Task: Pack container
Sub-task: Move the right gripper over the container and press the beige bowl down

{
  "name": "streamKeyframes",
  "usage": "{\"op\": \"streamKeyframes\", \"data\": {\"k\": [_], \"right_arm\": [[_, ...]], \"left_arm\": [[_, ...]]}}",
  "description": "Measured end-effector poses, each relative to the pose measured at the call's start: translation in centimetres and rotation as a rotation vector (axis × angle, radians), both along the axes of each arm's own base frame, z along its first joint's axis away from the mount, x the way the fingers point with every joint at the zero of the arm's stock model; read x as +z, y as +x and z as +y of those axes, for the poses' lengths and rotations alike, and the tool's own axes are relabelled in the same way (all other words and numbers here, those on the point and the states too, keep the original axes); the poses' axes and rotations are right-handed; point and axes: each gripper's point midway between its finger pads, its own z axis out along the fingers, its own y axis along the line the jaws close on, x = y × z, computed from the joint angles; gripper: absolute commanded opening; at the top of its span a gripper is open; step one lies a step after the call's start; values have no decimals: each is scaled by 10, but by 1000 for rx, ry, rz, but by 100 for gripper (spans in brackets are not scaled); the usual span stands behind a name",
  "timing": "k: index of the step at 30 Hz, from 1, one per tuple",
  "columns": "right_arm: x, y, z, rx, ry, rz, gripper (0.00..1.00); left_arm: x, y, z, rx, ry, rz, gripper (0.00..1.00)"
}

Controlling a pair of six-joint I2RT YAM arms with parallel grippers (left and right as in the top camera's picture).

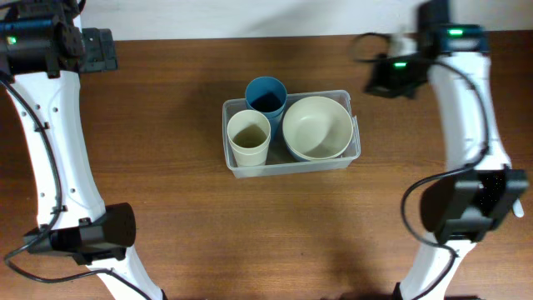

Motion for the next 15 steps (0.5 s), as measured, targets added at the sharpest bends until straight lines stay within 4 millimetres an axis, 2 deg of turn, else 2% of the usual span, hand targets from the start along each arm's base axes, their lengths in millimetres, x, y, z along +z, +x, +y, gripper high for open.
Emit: {"op": "streamKeyframes", "data": {"k": [3, 7, 15], "right_arm": [[2, -1, 47, 97, 4, -30, 4], [3, -10, 87, 172, 10, -34, 4], [2, -13, 123, 238, 69, -39, 4]], "left_arm": [[0, -2, 6, 15, 7, 1, 100], [-3, -12, 25, 62, 11, 30, 100], [-5, -21, 41, 103, 14, 46, 100]]}}
